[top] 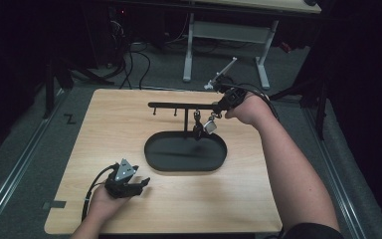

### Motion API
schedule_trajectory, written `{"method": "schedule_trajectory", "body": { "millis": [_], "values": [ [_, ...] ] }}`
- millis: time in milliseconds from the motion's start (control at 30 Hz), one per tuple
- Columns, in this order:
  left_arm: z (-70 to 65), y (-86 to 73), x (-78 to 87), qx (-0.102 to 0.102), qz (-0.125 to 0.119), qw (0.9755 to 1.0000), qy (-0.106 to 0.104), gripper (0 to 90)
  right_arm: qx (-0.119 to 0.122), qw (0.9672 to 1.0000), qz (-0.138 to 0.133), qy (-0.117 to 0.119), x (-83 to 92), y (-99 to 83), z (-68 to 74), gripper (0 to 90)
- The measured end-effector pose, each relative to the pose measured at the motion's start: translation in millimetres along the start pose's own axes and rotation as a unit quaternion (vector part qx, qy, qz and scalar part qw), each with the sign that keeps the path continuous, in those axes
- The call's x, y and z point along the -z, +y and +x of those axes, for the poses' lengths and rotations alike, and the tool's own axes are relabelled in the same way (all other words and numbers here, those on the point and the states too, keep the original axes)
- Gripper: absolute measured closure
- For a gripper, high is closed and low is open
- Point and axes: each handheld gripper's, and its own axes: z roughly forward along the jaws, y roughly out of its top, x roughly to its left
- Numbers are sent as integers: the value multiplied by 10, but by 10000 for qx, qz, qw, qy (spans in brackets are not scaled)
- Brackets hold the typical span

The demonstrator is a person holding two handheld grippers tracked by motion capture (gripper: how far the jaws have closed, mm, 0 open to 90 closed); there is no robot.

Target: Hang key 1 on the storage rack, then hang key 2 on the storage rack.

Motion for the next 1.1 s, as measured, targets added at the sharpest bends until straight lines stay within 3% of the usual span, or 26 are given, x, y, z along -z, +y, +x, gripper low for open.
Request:
{"method": "schedule_trajectory", "body": {
  "millis": [300,367,567,867,1000,1033,1100],
  "values": [
    [-10,6,-4,-22,13,10000,-31,371,105,9997,-82,-221,11,-7,24,831],
    [-21,10,-5,-42,9,10000,-38,371,35,9996,-155,-248,52,-41,39,783],
    [-31,19,-6,-71,17,10000,-54,370,-156,9992,-313,-186,134,-156,72,751],
    [-44,28,-30,-39,10,10000,-41,371,-543,9958,-711,-208,177,-732,166,585],
    [-69,32,-37,-75,35,10000,-34,371,-719,9927,-899,-372,69,-1063,202,536],
    [-71,35,-38,-81,40,10000,-37,371,-760,9910,-985,-486,-28,-1240,220,509],
    [-74,37,-43,-83,38,10000,-34,371,-772,9902,-1023,-550,-86,-1332,229,491]
  ]
}}
